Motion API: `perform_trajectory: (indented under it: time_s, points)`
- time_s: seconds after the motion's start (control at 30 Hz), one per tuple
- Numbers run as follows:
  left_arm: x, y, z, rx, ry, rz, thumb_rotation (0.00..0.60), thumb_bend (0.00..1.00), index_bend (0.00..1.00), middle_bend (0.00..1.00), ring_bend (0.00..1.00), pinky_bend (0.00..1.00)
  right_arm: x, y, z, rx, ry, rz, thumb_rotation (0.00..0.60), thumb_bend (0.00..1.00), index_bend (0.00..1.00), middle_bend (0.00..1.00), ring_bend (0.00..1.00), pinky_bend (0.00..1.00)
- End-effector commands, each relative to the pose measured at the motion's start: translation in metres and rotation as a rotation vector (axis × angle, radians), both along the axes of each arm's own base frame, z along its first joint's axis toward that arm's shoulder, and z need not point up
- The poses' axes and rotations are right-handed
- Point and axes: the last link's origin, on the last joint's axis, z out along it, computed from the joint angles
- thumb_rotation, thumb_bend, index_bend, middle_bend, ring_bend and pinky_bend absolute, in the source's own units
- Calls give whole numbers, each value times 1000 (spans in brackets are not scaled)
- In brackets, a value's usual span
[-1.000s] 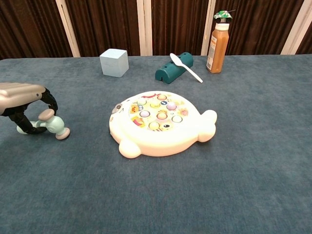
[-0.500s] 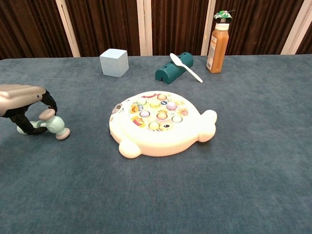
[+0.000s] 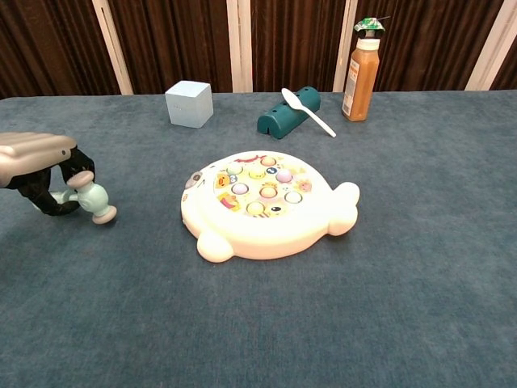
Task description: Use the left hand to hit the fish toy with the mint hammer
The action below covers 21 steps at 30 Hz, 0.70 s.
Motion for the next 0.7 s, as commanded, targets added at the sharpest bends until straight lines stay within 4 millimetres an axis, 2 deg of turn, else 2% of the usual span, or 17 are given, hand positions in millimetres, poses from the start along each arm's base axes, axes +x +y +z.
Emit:
perform_trajectory:
  time_s: [0.03, 0.4, 0.7]
  points:
    - [1, 1, 2, 16, -4, -14, 600, 641, 621, 506, 395, 488, 0, 0, 0, 0, 0, -1, 600, 186, 0, 0, 0, 0]
    - [10, 5, 6, 24, -19, -50, 600, 652, 634, 521, 409, 498, 0, 0, 0, -2, -3, -4, 600, 186, 0, 0, 0, 0]
    - [45, 20, 14, 18, -41, -131, 600, 652, 632, 521, 409, 498, -1, -2, 0, -3, -11, -12, 600, 187, 0, 0, 0, 0]
